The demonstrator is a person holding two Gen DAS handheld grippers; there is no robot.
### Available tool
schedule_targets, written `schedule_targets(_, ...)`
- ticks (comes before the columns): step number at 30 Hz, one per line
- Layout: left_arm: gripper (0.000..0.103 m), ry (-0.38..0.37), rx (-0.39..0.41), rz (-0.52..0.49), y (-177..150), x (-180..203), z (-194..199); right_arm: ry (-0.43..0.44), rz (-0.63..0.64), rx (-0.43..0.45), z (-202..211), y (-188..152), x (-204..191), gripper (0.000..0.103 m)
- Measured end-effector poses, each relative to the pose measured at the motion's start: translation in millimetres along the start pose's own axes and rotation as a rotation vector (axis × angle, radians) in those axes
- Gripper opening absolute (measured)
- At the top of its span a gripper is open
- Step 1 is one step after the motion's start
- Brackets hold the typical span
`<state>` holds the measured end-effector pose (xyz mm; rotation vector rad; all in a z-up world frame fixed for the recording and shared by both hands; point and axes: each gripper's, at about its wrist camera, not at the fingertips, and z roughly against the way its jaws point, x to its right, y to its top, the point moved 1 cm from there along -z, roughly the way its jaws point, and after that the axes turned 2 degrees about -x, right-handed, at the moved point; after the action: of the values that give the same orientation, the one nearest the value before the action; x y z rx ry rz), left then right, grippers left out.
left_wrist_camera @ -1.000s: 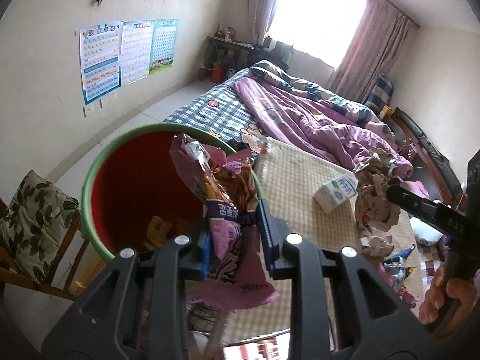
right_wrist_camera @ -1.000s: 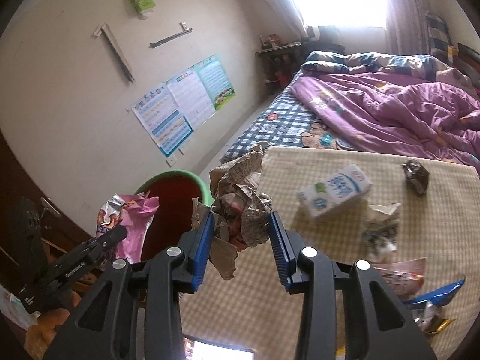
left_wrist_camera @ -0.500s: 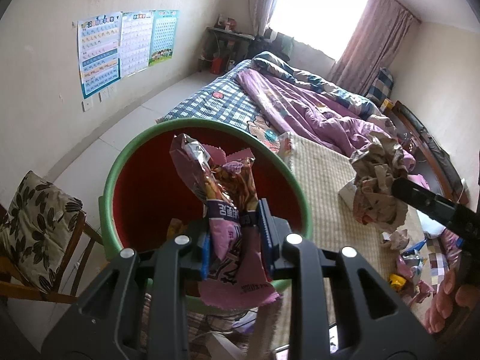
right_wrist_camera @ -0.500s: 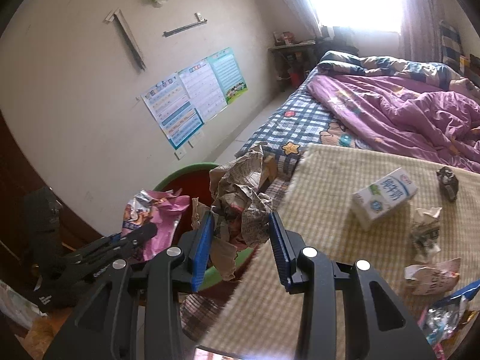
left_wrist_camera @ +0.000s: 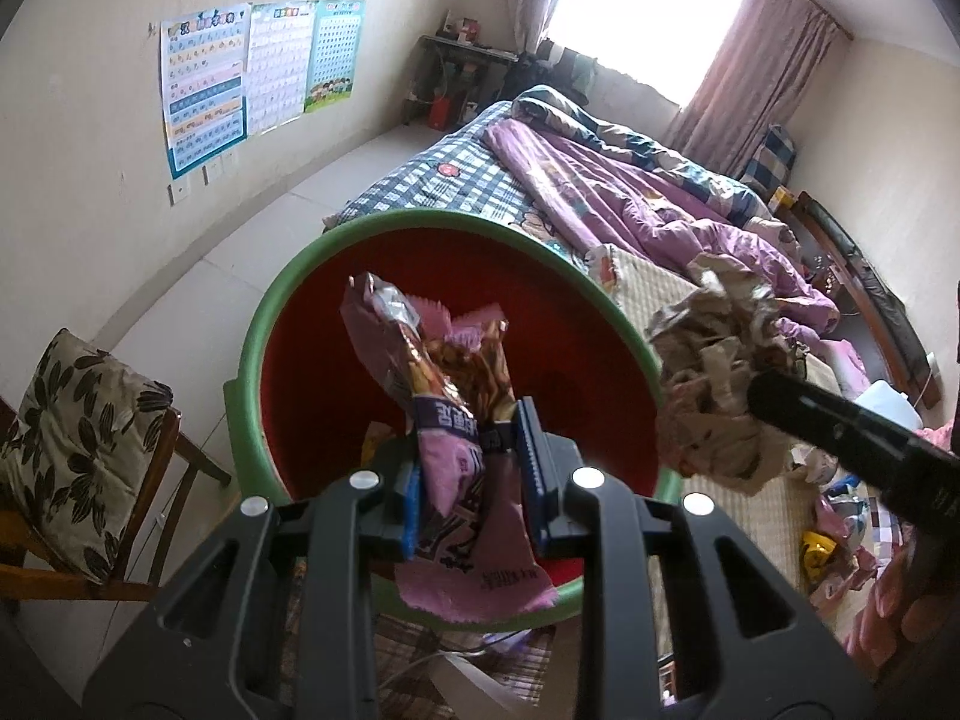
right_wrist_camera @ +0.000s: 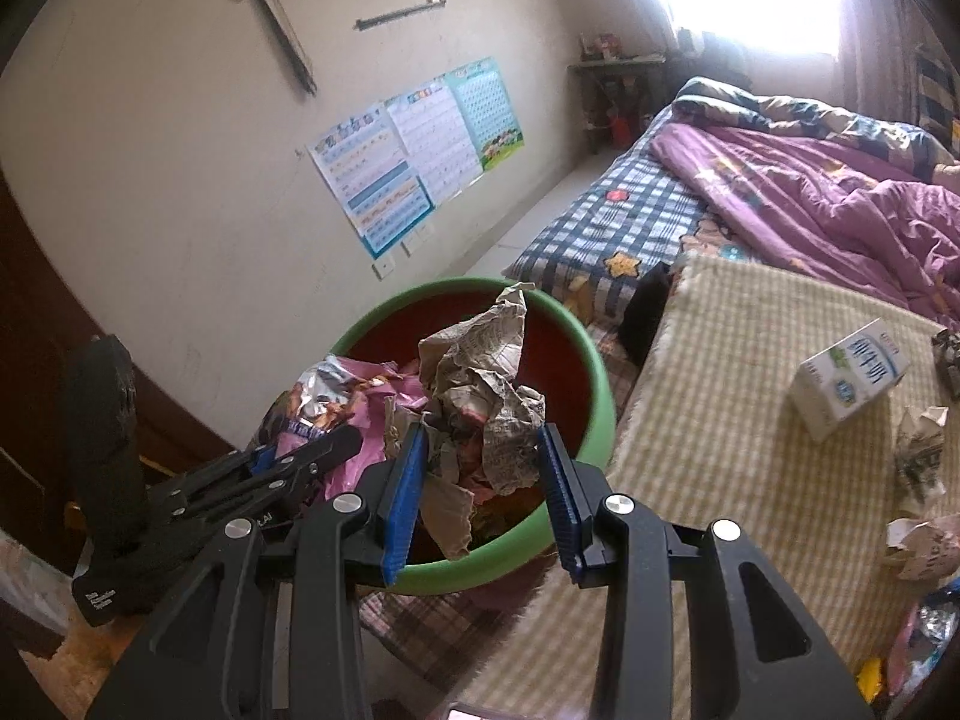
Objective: Collect trash
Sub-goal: 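Drop the pink wrapper into the bin with the left gripper while the right drops the paper, then move both open grippers back over the mat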
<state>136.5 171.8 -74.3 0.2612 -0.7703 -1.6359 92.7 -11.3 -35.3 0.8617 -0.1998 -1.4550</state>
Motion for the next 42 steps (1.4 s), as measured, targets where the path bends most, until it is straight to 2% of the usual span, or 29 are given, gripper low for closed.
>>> schedule_targets(20,0.025,0.023,-0.005,-0.021,6.7,-4.1,-7.0,-0.017,0.035,-0.022,-24.3,-0.9,-6.2,0.040)
schedule_targets(22,0.029,0.031,-0.012,-0.009,6.7,-6.2,-9.7,-0.016,0.032,-0.025,-25.8,-0.1,-3.9,0.045)
schedule_targets(24,0.046,0.034,-0.005,0.001,7.1,-8.5,-10.1,-0.014,0.025,-0.025,-25.6,-0.1,-2.8,0.049)
schedule_targets(29,0.052,0.047,0.006,0.007,10.9,-7.5,-11.0,-0.010,0.020,-0.025,-26.3,3.3,0.7,0.051)
schedule_targets(31,0.052,0.049,0.011,0.010,11.5,-6.6,-11.4,-0.009,0.023,-0.022,-25.8,4.2,0.9,0.051)
schedule_targets(38,0.054,0.054,0.009,0.014,10.5,-3.2,-12.1,0.007,0.011,-0.008,-18.0,4.6,7.8,0.061)
schedule_targets(42,0.054,0.060,0.018,0.016,8.2,3.5,-9.0,0.011,-0.006,0.010,-6.0,3.4,17.5,0.061)
